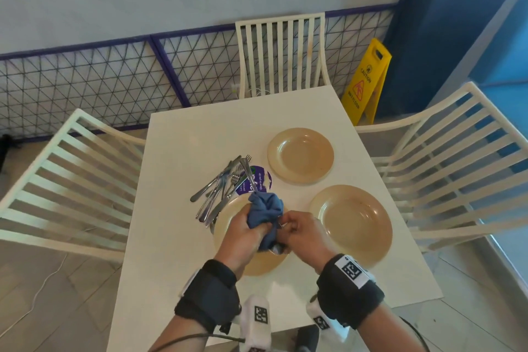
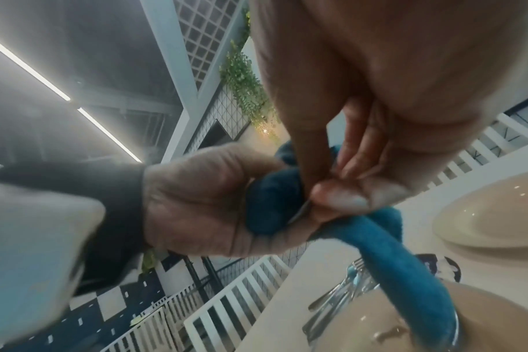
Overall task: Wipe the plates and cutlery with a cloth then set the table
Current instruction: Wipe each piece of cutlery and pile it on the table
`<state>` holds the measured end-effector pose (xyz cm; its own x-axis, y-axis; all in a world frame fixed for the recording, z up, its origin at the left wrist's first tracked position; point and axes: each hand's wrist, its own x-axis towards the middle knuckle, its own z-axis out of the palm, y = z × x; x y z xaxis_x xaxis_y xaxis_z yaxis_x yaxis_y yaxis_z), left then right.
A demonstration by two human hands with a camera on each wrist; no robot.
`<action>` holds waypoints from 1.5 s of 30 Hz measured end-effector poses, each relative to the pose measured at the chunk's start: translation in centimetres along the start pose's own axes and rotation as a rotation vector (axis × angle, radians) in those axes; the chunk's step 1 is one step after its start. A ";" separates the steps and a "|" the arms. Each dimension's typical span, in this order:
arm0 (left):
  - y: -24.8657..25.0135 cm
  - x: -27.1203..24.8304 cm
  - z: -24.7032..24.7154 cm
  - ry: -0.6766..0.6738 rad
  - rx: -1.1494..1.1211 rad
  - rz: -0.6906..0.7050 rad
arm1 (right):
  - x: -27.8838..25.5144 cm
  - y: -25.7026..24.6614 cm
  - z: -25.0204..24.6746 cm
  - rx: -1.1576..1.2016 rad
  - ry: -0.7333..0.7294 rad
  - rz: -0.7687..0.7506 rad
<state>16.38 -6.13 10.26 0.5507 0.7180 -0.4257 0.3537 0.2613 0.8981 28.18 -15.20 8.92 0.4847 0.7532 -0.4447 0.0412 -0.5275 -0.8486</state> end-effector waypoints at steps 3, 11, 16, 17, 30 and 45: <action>0.6 0.3 -1.7 -0.036 0.139 0.083 | 0.4 -0.3 -1.7 0.200 -0.034 0.002; 1.3 0.2 -2.8 -0.214 0.511 0.247 | 3.4 -3.9 -0.9 0.292 0.059 -0.171; 0.3 0.4 -4.5 -0.150 0.239 0.107 | 3.9 -4.9 -2.1 0.477 0.143 -0.162; -0.1 0.2 -4.7 -0.181 0.175 0.055 | 4.1 -5.2 -2.3 0.509 0.158 -0.165; -0.3 1.7 -6.1 -0.017 0.090 0.022 | 7.2 -5.9 0.8 0.540 0.115 -0.112; -3.9 3.3 -15.7 -0.027 0.207 -0.077 | 15.4 -4.2 9.0 0.577 0.078 0.203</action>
<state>4.93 5.32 7.07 0.5347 0.6829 -0.4976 0.5416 0.1751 0.8222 27.65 2.14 3.03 0.4970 0.6172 -0.6100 -0.5278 -0.3430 -0.7770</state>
